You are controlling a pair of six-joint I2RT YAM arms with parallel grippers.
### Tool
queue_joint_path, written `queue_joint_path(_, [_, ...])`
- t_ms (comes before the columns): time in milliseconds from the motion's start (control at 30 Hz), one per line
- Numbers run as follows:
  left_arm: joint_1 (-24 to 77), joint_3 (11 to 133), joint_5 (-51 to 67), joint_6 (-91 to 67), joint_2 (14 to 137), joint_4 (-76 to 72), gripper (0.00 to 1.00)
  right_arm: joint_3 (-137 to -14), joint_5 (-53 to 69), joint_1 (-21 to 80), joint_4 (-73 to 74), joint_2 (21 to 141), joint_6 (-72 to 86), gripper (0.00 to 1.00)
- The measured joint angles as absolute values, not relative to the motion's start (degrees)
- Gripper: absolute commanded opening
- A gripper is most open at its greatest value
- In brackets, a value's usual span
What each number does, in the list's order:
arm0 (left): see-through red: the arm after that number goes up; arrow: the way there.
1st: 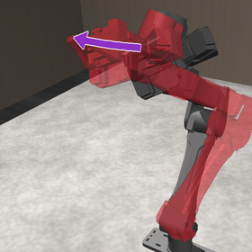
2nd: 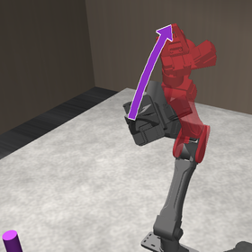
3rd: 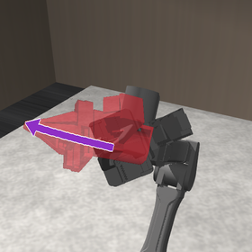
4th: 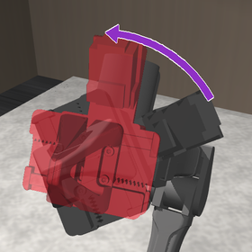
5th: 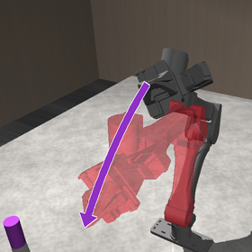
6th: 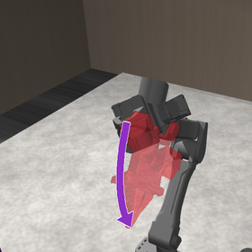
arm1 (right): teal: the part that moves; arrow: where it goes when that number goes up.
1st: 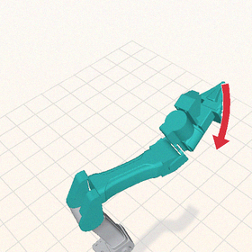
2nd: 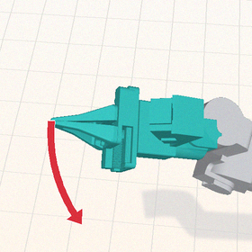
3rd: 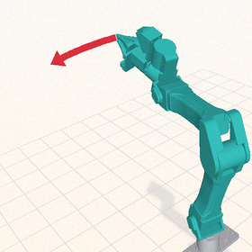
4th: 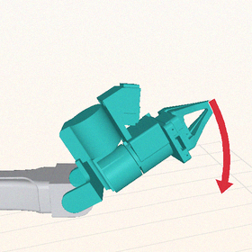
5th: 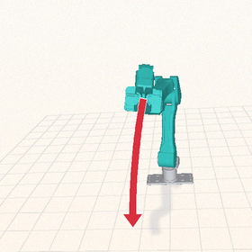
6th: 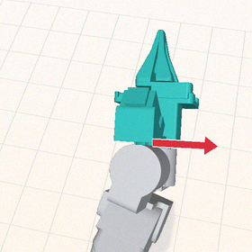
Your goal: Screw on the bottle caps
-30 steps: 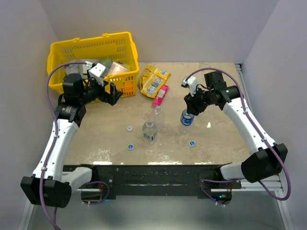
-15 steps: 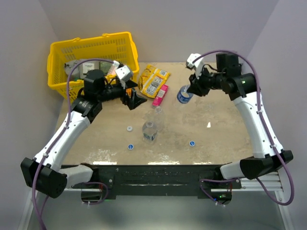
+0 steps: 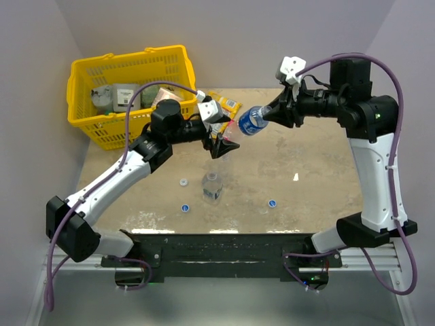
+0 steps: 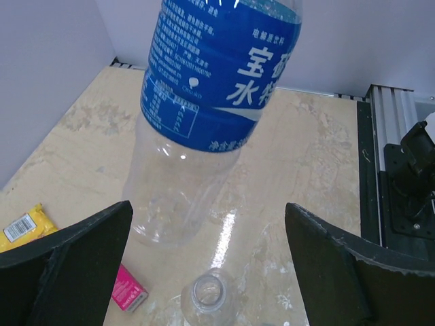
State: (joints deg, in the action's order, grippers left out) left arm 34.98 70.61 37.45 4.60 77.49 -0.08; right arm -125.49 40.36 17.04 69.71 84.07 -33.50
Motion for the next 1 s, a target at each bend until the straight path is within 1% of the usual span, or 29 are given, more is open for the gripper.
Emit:
queue_joint_path(200, [35.4, 71.2, 37.2, 6.8, 78.7, -1.6, 1.00, -126.7, 44.4, 17.8, 71.0, 85.6, -31.7, 0.00])
queue_joint_path(400, [35.6, 71.2, 38.2, 8.7, 79.0, -1.2, 1.00, -129.4, 46.4, 21.7, 71.1, 88.0, -29.8, 0.00])
queue_joint_path(567, [36.2, 71.2, 39.3, 10.1, 79.0, -0.2, 0.95, -130.9, 45.9, 25.8, 70.1, 89.6, -29.6, 0.00])
queue_joint_path(633, [36.4, 71.2, 39.4, 10.7, 79.0, 0.2, 0.92, -131.0, 45.7, 26.6, 69.6, 89.9, -29.5, 0.00])
queue_joint_path(733, [36.4, 71.1, 39.3, 11.4, 78.8, 0.4, 0.91, -131.3, 45.5, 26.7, 69.3, 90.3, -29.1, 0.00])
queue_joint_path(800, [36.4, 70.6, 39.0, 11.7, 78.1, 0.4, 0.93, -131.5, 45.6, 26.7, 69.1, 90.4, -28.7, 0.00])
queue_joint_path(833, [36.4, 70.3, 38.9, 11.7, 77.7, 0.5, 0.97, -131.5, 45.6, 26.7, 69.0, 90.4, -28.4, 0.00])
queue_joint_path(867, [36.4, 69.8, 38.7, 11.7, 77.1, 0.4, 0.99, -131.5, 45.8, 26.8, 68.9, 90.4, -28.0, 0.00])
queue_joint_path(1000, [36.4, 67.3, 38.5, 11.6, 74.8, 0.1, 1.00, -131.5, 46.5, 27.0, 67.8, 90.4, -26.1, 0.00])
